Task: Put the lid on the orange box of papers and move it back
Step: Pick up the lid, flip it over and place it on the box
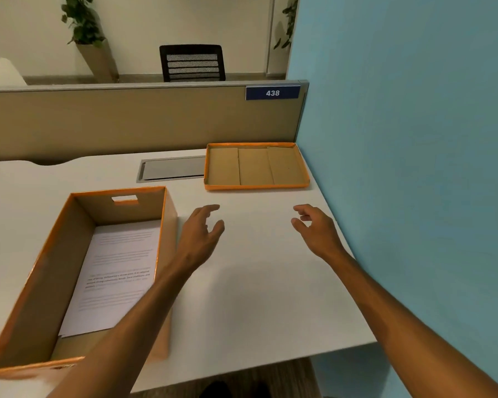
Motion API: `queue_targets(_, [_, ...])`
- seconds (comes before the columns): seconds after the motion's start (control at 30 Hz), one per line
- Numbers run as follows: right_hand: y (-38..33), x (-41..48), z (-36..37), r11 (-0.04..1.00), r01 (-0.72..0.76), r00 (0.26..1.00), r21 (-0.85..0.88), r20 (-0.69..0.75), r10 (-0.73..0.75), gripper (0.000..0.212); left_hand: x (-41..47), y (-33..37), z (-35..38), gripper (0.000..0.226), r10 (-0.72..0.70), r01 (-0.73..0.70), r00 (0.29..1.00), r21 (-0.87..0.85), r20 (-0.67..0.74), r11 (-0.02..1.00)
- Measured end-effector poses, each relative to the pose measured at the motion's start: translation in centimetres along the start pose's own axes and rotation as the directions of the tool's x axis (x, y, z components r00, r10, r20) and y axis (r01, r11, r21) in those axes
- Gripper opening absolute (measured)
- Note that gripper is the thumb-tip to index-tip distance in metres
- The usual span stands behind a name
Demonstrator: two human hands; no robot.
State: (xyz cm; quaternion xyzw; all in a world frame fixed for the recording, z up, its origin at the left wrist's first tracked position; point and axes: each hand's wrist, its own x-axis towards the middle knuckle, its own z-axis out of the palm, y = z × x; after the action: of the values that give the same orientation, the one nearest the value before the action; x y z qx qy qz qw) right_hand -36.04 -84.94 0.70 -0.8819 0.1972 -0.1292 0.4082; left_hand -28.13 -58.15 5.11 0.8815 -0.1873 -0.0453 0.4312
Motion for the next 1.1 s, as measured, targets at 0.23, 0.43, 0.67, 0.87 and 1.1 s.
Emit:
queue_targets(0.23, [3.0, 7.0, 0.0, 0.994, -0.108, 0.994, -0.03, -0.019, 0.108, 0.045, 6.5, -1.8, 2.4, 0.049, -0.091, 0.091, 0.996, -0.031, 0.012, 0.995])
queue_targets(0.43, [5.3, 13.4, 0.8, 0.981, -0.177, 0.984, -0.078, -0.01, 0.177, 0.057, 14.1, -5.1, 4.5, 0.057, -0.223, 0.223, 0.975, -0.081, 0.01, 0.971])
queue_targets(0.67, [8.3, 20.8, 2.7, 0.949, -0.29, 0.956, -0.124, 0.0, 0.292, 0.076, 22.3, -8.9, 6.9, 0.067, -0.317, 0.319, 0.948, -0.048, 0.038, 0.947])
queue_targets(0.87, [10.3, 24.8, 4.0, 0.897, -0.434, 0.901, -0.079, -0.044, 0.432, 0.082, 26.3, -11.1, 8.9, 0.073, -0.439, 0.44, 0.898, -0.039, 0.04, 0.897])
queue_targets(1.1, [11.2, 26.8, 4.7, 0.852, -0.522, 0.847, 0.051, -0.084, 0.524, 0.081, 28.2, -12.5, 9.9, 0.059, -0.525, 0.522, 0.851, -0.115, 0.002, 0.845])
